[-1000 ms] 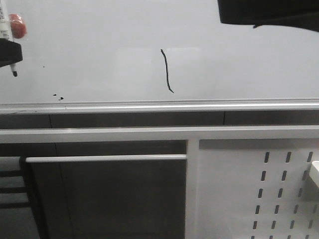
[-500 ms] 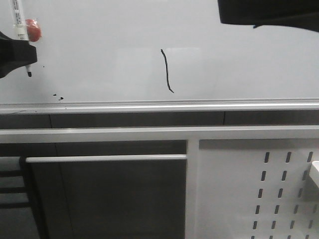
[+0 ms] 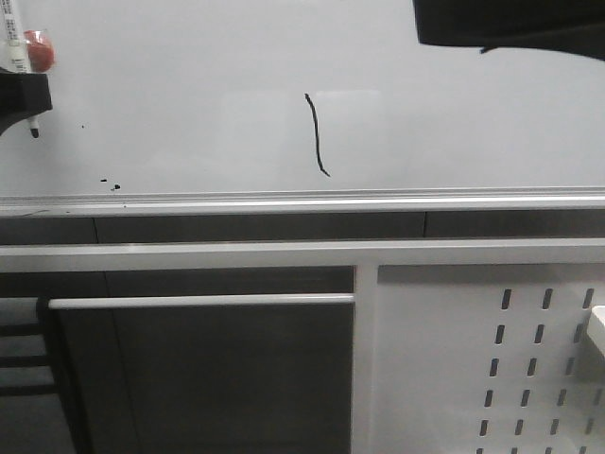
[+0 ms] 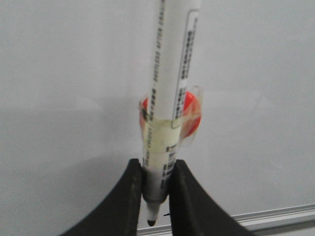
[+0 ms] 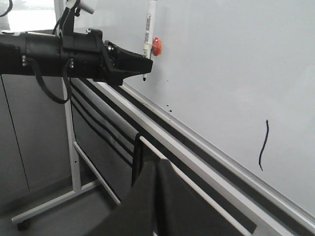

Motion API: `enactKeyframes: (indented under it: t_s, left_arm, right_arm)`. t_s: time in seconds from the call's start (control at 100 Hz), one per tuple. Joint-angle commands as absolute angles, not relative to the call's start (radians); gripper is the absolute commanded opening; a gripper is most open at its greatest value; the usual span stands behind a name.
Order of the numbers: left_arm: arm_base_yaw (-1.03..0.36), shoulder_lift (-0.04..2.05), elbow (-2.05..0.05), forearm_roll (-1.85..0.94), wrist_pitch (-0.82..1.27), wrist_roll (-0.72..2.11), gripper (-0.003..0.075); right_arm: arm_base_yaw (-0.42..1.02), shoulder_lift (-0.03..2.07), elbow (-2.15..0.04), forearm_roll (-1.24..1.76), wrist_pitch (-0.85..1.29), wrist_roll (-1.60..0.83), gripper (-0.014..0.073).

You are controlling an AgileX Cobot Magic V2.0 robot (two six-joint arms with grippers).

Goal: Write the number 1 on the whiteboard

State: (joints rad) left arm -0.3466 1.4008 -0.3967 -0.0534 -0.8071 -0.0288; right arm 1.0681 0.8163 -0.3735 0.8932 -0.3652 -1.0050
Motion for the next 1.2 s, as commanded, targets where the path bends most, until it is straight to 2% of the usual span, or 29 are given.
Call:
enactKeyframes:
  t_s: [0.0, 0.83, 1.19]
  left_arm:
    - [-0.344, 1.387, -0.429, -0.085, -0.900, -0.009, -0.0022]
    - [-0.380, 1.457, -0.495, -0.052, -0.876, 0.000, -0.0022]
    - [-0.458, 1.508, -0.495, -0.106, -0.879, 0.007, -0.0022]
  right_arm:
    - [1.064, 0.805, -0.398, 0.875, -0.431, -1.012, -0.0049]
    - [1.064, 0.805, -0.398, 0.875, -0.457, -1.012, -0.0049]
    - [1.064, 0.805, -0.398, 0.875, -0.457, -1.012, -0.0049]
